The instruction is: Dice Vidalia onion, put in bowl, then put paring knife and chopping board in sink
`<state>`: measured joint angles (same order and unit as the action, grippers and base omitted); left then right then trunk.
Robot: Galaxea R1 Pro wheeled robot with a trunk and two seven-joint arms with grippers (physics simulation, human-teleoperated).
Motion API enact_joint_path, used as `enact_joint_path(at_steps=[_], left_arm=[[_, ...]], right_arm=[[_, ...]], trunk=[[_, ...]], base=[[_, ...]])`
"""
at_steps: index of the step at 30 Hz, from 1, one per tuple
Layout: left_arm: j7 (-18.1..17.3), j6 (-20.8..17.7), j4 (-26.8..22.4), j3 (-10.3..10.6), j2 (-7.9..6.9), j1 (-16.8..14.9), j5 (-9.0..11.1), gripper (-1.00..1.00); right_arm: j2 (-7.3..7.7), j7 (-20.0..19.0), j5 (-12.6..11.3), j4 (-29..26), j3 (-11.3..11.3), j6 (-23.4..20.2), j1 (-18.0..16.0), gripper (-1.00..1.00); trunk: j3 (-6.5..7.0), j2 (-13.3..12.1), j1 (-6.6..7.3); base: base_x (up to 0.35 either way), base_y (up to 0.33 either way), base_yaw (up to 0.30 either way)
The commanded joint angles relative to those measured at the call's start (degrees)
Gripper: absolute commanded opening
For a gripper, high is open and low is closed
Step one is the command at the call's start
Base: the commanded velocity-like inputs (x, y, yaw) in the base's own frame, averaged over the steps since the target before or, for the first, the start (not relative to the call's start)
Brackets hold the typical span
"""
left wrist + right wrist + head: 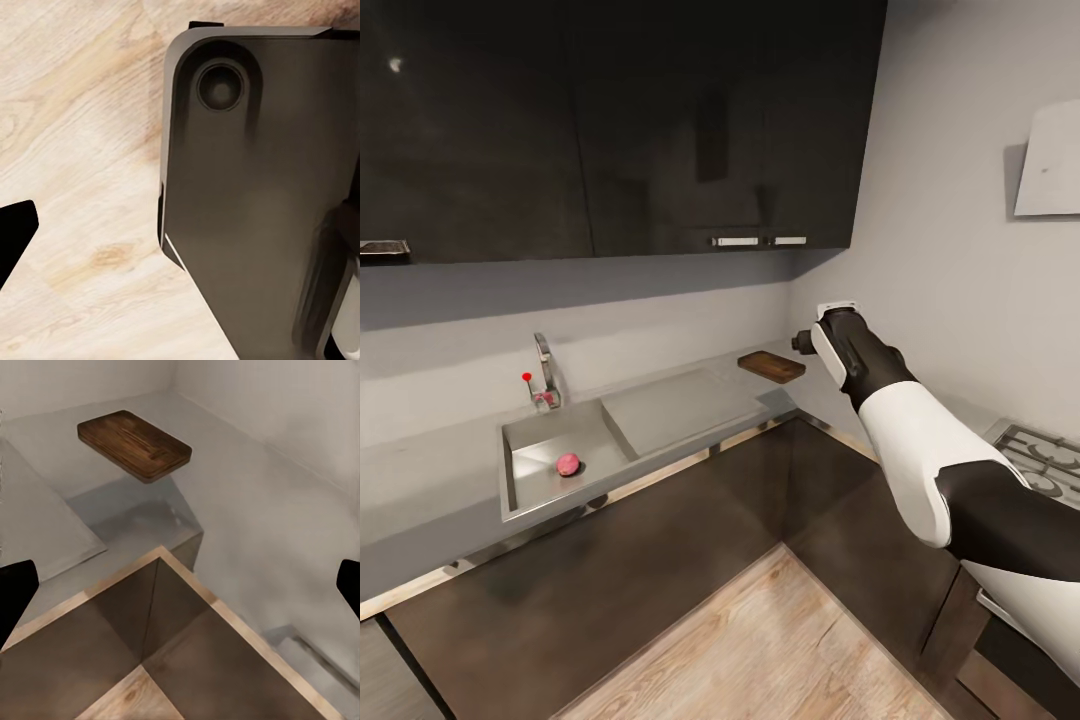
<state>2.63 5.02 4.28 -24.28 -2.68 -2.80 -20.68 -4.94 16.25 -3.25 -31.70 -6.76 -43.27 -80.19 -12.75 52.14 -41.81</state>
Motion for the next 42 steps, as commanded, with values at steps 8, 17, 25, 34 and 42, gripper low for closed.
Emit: enact_joint_path(at_steps=[8, 17, 25, 34, 42], left_arm=[[0.27, 0.43, 0.29, -0.43, 0.04, -0.1, -0.59, 1.0], [0.27, 0.33, 0.29, -0.42, 0.04, -0.1, -0.59, 1.0], [0.28, 0.29, 0.29, -0.42, 0.04, -0.1, -0.59, 1.0], [0.1, 0.18, 0.29, -0.42, 0.11, -0.1, -0.62, 1.0], [0.1, 0.17, 0.29, -0.42, 0.11, -0.1, -0.61, 1.0]], right_arm=[[0.12, 0.36, -0.35, -0.03, -0.27, -0.23, -0.05, 1.0], [0.11, 0.36, -0.31, 0.05, -0.27, -0.25, -0.05, 1.0], [0.15, 0.36, -0.33, 0.09, -0.27, -0.24, -0.05, 1.0], [0.11, 0.36, -0.35, 0.31, -0.33, -0.23, -0.05, 1.0], [0.07, 0.28, -0.41, 0.79, -0.36, -0.23, -0.05, 1.0]], trunk=[[-0.08, 0.06, -0.01], [-0.08, 0.06, -0.01], [-0.08, 0.06, -0.01], [-0.08, 0.06, -0.01], [-0.08, 0.06, -0.01]], base=[[0.0, 0.0, 0.0], [0.0, 0.0, 0.0], [0.046, 0.0, 0.0], [0.28, 0.0, 0.0], [0.235, 0.0, 0.0]])
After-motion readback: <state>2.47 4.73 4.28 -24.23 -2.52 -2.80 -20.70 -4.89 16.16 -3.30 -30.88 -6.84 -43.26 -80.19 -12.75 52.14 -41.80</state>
